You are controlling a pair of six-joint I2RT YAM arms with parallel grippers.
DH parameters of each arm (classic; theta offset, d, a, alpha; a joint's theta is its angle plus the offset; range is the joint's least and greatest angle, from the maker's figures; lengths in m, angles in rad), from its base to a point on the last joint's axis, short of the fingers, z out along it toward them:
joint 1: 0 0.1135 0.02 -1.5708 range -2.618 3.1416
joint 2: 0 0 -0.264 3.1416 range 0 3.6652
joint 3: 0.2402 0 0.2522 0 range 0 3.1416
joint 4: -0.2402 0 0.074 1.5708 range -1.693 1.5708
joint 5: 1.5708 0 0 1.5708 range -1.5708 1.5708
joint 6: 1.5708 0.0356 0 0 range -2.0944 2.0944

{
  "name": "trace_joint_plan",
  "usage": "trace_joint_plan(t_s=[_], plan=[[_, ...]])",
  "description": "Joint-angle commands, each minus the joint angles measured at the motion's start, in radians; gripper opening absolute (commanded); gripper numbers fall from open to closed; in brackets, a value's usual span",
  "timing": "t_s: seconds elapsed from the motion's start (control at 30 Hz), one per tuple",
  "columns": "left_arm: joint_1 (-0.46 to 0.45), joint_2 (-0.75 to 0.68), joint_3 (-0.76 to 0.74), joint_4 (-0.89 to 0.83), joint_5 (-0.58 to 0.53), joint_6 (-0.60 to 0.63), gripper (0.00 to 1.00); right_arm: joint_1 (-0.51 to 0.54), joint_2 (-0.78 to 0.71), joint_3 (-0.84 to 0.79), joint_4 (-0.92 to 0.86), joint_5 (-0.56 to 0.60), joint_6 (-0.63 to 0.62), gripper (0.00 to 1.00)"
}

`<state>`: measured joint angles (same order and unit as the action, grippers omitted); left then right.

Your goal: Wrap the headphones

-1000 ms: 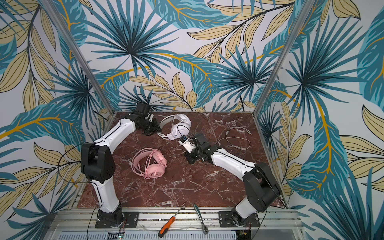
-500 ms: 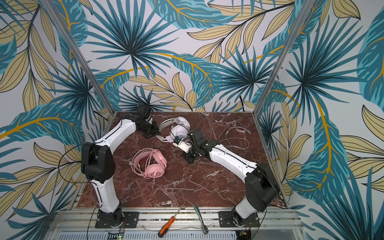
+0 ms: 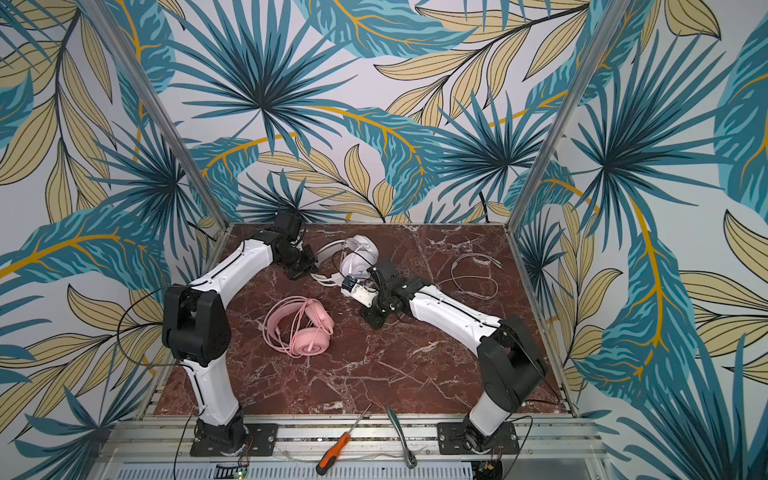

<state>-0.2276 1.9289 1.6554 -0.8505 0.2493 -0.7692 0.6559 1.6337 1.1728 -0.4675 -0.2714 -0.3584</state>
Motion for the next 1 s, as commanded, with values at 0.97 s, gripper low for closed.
trace_joint_plan(t_s=[0.97], plan=[[0.049, -0.073, -0.011, 0.153, -0.067, -0.116, 0.0, -0.158, 0.02, -0.245, 0.321, -0.062, 0.226, 0.36]])
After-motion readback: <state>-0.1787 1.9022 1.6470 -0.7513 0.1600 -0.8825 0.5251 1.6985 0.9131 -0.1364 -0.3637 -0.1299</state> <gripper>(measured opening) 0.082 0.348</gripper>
